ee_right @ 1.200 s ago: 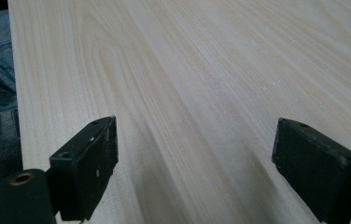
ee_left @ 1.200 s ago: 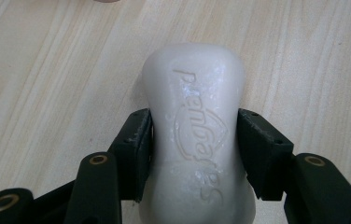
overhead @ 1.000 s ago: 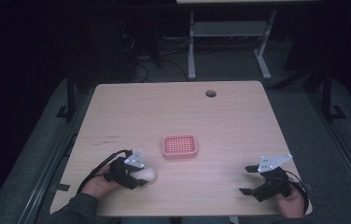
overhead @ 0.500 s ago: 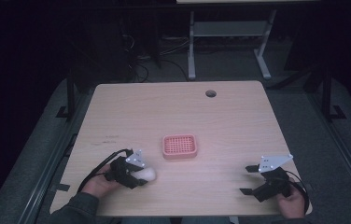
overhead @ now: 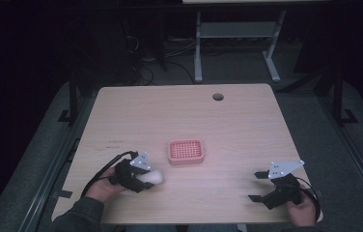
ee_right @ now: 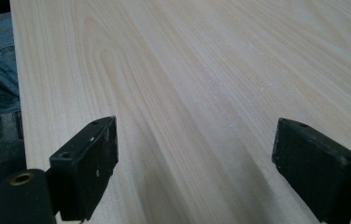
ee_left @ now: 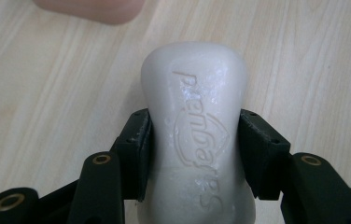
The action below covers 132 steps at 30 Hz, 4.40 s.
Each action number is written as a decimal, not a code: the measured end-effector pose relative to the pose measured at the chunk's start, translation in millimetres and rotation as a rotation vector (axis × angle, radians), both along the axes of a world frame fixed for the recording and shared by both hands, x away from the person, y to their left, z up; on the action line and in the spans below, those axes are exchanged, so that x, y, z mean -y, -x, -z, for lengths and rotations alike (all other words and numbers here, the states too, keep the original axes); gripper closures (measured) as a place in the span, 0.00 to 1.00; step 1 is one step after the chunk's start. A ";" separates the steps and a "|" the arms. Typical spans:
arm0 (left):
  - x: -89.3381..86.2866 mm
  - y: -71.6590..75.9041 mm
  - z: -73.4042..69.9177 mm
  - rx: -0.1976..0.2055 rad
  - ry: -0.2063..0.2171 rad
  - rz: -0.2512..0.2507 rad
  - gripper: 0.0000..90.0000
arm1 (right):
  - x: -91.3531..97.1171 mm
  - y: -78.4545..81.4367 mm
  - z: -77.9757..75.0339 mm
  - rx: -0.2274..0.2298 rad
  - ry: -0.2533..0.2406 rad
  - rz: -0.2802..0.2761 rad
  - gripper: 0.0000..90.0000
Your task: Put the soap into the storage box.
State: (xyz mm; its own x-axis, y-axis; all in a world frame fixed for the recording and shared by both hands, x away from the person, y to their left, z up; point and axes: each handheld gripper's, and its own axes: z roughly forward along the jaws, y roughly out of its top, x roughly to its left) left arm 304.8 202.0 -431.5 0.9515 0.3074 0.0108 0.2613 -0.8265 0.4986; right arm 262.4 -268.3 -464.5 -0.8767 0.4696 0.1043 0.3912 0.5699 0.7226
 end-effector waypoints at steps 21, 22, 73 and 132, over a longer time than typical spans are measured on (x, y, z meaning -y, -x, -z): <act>20.4 -18.3 -12.6 -0.008 -0.004 0.029 0.54 | 1.3 2.1 -1.5 0.006 -0.019 0.000 0.16; 21.3 -18.9 -13.2 -0.006 -0.002 0.026 0.54 | 1.3 2.1 -1.5 0.006 -0.019 0.000 0.16; 66.9 -73.0 -36.0 -0.019 -0.029 0.075 0.55 | 4.4 4.9 -4.8 0.030 -0.048 0.006 0.16; 130.2 -116.5 -16.5 -0.053 -0.124 0.104 0.55 | 8.6 4.3 -4.5 0.031 -0.067 0.009 0.16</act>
